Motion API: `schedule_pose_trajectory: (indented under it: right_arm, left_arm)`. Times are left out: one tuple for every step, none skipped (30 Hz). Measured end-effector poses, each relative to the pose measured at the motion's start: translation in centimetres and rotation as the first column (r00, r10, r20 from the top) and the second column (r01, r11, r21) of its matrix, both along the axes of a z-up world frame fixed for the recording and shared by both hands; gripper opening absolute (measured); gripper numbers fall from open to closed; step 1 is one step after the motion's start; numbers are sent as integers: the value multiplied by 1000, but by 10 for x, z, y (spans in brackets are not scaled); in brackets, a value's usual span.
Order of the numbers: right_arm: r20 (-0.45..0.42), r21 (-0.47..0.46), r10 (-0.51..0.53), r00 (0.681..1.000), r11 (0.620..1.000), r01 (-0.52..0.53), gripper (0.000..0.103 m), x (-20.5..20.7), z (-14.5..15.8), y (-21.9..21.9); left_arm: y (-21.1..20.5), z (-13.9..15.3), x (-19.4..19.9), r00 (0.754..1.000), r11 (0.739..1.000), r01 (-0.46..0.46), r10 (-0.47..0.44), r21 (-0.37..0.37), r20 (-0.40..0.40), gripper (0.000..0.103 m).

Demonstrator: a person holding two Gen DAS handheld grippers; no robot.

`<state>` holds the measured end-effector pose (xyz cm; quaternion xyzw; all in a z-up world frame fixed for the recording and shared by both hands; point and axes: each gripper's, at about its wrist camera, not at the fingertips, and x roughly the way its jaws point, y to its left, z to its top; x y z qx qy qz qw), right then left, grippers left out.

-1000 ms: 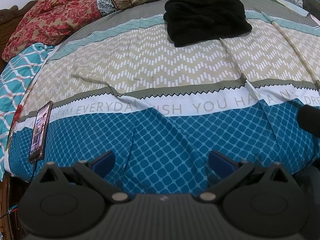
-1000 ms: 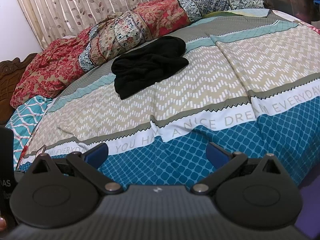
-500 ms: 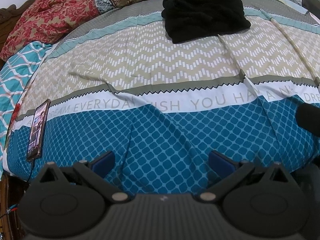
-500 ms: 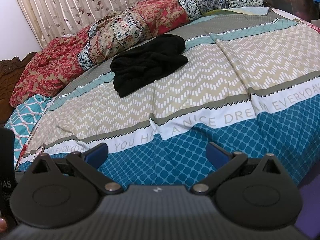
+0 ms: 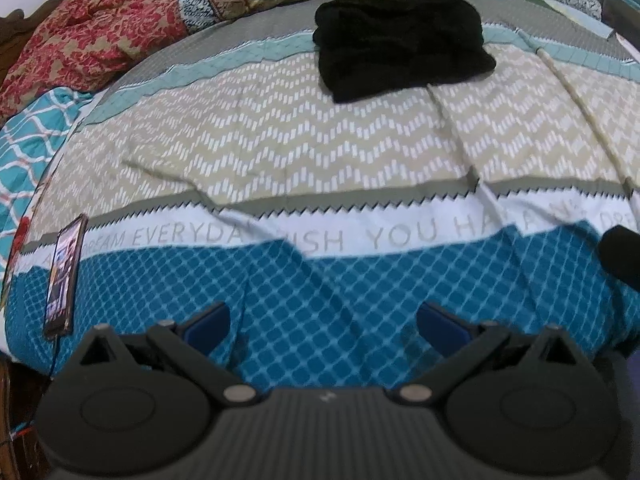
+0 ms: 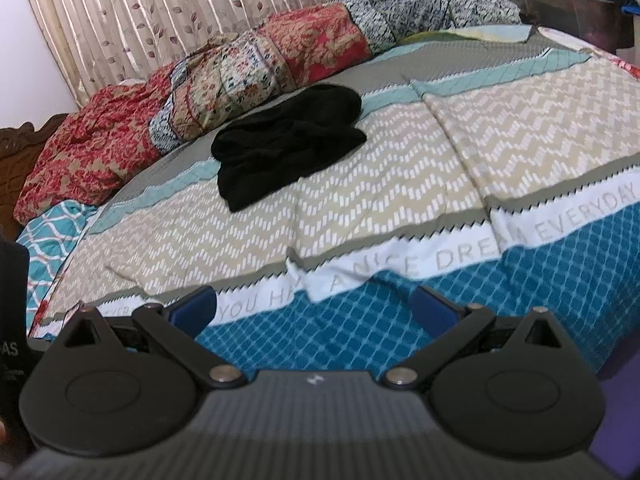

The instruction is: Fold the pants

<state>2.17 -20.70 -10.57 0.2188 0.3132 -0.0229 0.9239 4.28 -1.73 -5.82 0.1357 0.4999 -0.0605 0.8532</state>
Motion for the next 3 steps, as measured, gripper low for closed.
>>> schedule_pose_trajectory:
  right_arm:
    - [9,-6,-4,1000,1000,4,103,1,2,-2]
    - [18,-12,-6,1000,1000,6,103,3,4,-4]
    - [27,-18,-6,1000,1000,7,103,5,7,-7]
  left_arm:
    - [-2,1,2,1000,1000,3,-3,-1,2,103]
    - [-5,3,5,1000,1000,7,-7,-2,6,103]
    - [-8,5,8,1000,1000,15,-15,-4,11,103]
